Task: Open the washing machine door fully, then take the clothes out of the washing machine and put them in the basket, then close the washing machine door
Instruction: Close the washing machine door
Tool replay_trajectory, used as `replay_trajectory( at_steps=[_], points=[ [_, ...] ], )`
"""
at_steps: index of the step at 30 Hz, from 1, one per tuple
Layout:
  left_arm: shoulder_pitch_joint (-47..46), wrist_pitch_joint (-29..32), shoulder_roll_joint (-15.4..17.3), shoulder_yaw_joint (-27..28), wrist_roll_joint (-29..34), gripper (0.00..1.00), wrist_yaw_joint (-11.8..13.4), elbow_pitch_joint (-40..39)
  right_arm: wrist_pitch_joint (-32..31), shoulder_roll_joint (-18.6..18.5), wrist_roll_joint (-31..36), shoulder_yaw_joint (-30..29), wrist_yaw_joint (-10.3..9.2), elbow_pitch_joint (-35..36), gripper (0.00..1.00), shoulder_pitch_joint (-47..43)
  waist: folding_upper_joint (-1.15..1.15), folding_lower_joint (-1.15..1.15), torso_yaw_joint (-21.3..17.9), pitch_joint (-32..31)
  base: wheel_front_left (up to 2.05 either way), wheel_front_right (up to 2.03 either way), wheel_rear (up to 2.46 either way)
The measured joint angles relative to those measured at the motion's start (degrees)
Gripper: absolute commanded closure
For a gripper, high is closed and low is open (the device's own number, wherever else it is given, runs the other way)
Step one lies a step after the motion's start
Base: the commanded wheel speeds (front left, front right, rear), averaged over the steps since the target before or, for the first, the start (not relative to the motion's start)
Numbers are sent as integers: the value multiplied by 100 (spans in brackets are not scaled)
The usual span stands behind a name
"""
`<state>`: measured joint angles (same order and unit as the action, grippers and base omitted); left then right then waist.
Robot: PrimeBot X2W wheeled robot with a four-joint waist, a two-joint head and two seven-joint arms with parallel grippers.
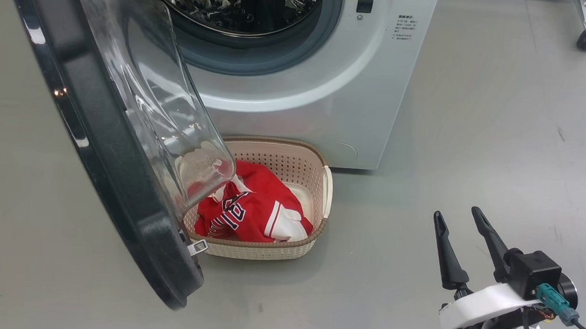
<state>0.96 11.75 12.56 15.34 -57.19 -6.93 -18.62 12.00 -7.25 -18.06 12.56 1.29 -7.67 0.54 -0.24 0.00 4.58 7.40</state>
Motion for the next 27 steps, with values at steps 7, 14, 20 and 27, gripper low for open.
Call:
replay_trajectory(
  at_steps=[7,14,20,27],
  points=[
    [419,-553,255,-555,1722,0,-3,259,18,-9,0,-5,-1,-52,0,4,0,0,37,-69,0,0,0],
    [713,-955,226,-918,2727,0,9,667,18,-9,0,37,0,-112,0,0,0,0,45,-178,0,0,0],
    [811,-1162,65,-1223,3162,0,199,925,18,-12,0,35,-3,-149,0,-81,0,0,44,-285,0,0,0],
    [849,-1360,-101,-1396,3371,0,369,1198,18,-16,0,35,-43,-162,0,-123,0,0,36,-349,0,0,0]
  ],
)
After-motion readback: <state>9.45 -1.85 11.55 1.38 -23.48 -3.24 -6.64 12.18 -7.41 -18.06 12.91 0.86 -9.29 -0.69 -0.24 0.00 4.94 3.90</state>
